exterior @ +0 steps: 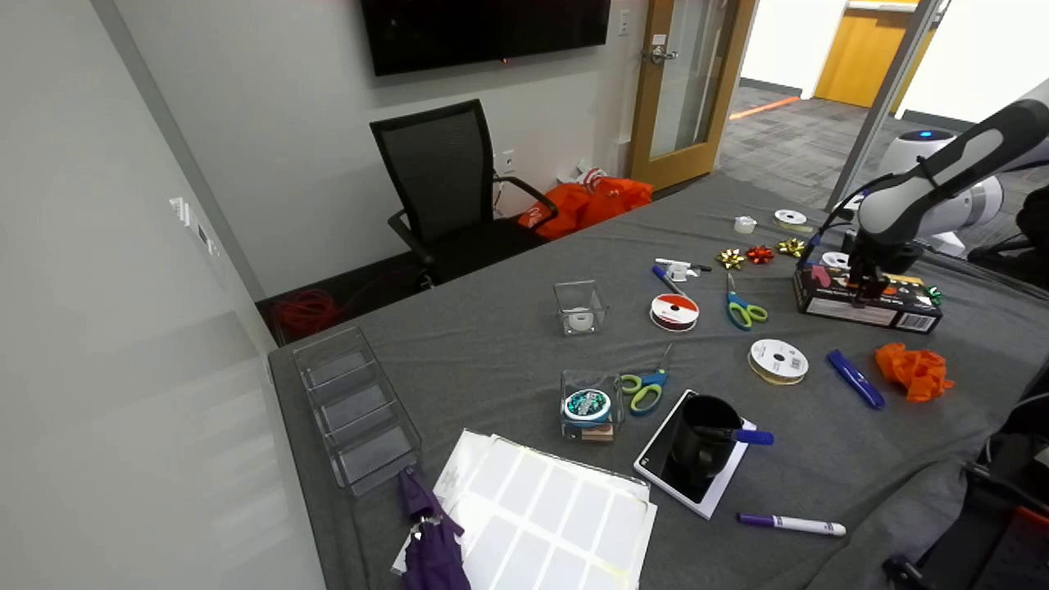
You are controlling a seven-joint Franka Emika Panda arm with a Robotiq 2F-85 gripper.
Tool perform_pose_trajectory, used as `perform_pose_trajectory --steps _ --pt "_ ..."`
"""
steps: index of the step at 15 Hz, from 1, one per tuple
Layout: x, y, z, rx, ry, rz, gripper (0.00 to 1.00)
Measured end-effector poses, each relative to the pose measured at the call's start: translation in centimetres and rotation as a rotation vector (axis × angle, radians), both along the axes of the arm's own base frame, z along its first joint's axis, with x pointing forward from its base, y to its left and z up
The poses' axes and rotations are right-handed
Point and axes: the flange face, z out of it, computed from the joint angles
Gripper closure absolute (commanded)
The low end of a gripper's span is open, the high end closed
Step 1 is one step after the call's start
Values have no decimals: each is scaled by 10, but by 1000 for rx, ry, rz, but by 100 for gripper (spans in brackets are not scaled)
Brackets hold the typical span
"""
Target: Pick up the black tissue box and put it on the table left of the yellow ribbon tape
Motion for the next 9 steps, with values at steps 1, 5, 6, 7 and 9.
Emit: perform_pose_trajectory --steps 1,5,6,7,9 --pt "1 0 1 -1 -2 0 79" --pt "1 -2 2 -5 -7 -1 86" --pt "2 -2 2 -6 -8 -2 86" --pt "2 -2 2 -6 -8 -4 86" --pt "3 -1 2 -7 -11 -15 86"
